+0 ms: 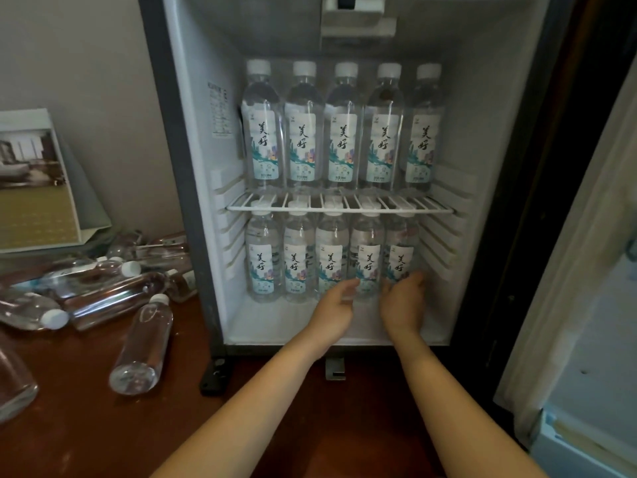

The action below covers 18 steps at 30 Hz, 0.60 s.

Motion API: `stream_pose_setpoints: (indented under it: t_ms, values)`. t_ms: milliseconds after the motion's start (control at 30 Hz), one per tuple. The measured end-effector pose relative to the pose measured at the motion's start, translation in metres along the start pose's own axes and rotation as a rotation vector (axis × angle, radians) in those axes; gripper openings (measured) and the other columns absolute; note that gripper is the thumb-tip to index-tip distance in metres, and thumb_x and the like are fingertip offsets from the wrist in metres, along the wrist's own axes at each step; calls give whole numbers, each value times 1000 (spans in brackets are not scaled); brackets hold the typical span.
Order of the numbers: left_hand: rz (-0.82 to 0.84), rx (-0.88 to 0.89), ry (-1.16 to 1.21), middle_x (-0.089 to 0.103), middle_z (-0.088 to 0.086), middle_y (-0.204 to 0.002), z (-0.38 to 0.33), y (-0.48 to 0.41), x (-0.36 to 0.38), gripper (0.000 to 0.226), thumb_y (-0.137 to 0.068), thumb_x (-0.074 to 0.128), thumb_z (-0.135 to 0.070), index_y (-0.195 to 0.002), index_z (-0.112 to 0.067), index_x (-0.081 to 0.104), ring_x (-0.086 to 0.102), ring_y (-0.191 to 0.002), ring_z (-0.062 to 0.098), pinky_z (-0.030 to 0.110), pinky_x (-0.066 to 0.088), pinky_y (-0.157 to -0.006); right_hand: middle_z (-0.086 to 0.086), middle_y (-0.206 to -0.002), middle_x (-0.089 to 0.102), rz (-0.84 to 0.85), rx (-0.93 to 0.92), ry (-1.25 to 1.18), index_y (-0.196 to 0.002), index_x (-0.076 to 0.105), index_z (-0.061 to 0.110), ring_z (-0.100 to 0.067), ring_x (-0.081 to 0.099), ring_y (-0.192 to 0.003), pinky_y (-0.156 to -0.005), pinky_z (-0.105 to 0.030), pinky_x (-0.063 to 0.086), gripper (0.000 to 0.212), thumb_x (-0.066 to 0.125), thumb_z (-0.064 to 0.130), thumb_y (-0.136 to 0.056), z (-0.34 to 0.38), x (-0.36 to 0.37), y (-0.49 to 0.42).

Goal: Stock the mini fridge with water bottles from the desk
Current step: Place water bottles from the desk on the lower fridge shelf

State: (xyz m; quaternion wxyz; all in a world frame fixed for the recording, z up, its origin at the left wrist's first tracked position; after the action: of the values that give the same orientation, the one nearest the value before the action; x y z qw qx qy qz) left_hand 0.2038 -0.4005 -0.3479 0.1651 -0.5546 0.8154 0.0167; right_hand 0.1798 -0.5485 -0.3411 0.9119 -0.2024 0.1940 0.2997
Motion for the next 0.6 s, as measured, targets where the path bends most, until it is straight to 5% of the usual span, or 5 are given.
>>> stream_pose_setpoints:
  t_ms: [100,233,400,600]
  values:
    - [-36,16,14,49,-4,-125,-5,14,-19,49,-91,33,11,-132,-12,46,43,-119,7,18,32,-99,-27,-129,43,-50,1,-111,-128,33,-4,-44,50,-112,-89,-45,45,51,59,9,-86,6,-3,23]
    - [-146,19,-2,54,-3,-110,-8,38,-53,42,-91,36,9,-121,-12,55,51,-109,11,20,38,-92,-20,-117,52,-42,-218,-210,-118,45,-2,-33,54,-107,-86,-33,43,34,54,0,-86,40,-2,63]
    - [-315,25,41,59,-2,-85,-1,79,-108,37,-88,34,13,-96,-11,61,56,-80,7,23,45,-78,-15,-91,64,156,-352,-194,-99,56,5,-31,60,-86,-66,-27,36,12,49,7,-90,79,22,111]
    - [-598,49,-45,61,-1,-80,11,136,-195,36,-84,37,16,-89,-8,64,58,-78,10,21,48,-73,-15,-81,65,420,-457,-245,-94,59,7,-34,61,-80,-62,-29,34,11,51,5,-86,119,62,178]
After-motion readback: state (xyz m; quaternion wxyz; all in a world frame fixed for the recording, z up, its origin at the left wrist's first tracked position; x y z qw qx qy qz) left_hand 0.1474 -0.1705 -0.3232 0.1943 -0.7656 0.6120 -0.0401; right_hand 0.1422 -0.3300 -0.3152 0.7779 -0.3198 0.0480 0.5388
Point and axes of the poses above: each hand's wrist, its own y-axis away from the middle knuckle, its own x-axis out of the palm, z = x × y, the point moved 9 cm from there along -y, towards the middle knuckle
